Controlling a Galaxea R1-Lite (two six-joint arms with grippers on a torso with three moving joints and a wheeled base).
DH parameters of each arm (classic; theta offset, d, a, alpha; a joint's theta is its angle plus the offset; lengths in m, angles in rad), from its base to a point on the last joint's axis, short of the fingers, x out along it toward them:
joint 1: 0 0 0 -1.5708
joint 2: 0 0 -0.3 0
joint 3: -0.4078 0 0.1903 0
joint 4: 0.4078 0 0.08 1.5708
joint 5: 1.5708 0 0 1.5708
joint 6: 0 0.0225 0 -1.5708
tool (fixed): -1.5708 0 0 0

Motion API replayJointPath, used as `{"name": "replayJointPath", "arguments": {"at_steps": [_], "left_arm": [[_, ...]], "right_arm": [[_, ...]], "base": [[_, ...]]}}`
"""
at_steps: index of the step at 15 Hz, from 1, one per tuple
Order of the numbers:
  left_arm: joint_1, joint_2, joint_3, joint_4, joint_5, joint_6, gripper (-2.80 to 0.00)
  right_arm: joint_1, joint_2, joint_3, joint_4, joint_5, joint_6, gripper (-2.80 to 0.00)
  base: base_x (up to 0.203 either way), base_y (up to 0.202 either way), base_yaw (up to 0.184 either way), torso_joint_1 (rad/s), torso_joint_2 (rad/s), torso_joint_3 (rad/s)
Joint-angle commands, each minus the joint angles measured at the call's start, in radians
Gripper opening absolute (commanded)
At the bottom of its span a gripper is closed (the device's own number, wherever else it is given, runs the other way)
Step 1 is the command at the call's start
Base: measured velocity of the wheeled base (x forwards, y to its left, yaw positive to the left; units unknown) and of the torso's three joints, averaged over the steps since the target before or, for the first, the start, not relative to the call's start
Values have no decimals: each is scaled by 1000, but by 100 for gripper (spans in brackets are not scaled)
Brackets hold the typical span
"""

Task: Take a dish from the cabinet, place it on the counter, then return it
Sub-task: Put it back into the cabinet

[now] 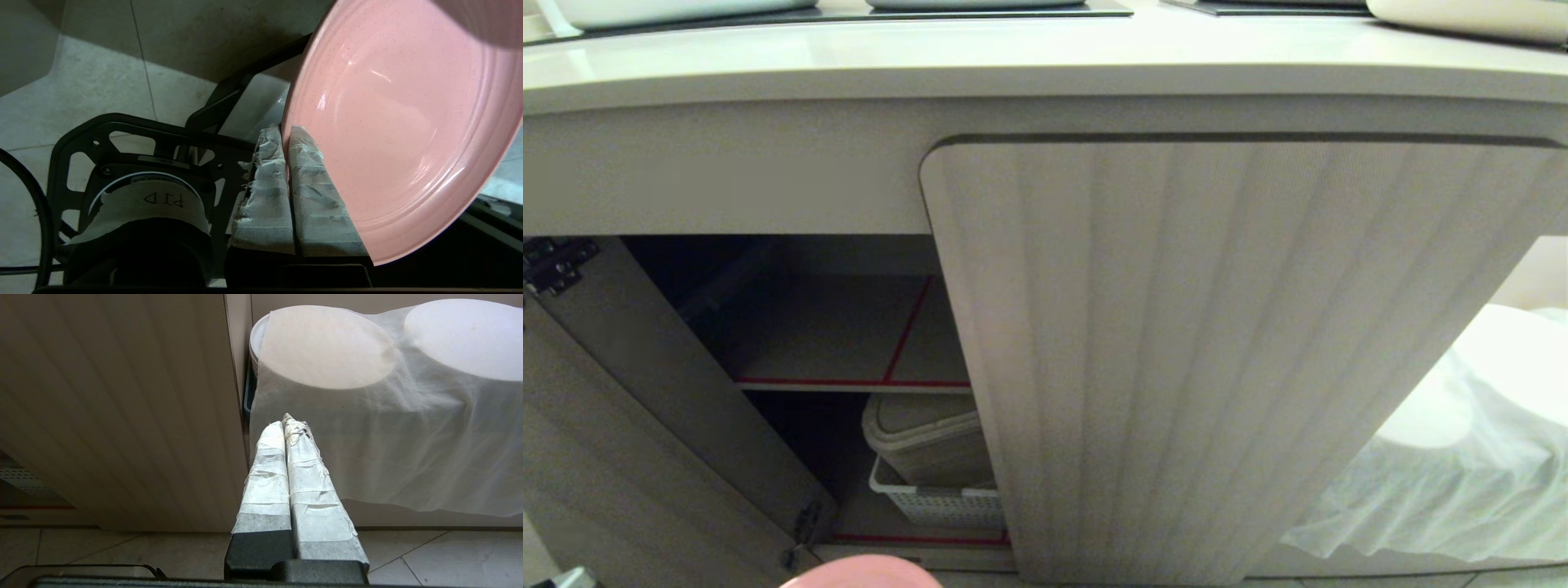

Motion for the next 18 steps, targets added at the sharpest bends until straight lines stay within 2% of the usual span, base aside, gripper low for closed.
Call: {"name": "replayJointPath", "arguments": {"at_steps": [1, 7, 18], "left_arm": [[0, 2, -15, 1, 0, -32, -280], [0, 3, -30, 2, 38, -128, -280], [2, 18, -101, 1, 58, -283, -280]], "right_arm": [[0, 0, 0, 0, 0, 0, -280], [0, 0, 0, 0, 0, 0, -280], [0, 0, 0, 0, 0, 0, -280]], "base": [[0, 0, 0, 0, 0, 0], [0, 0, 0, 0, 0, 0], [0, 0, 0, 0, 0, 0]]}}
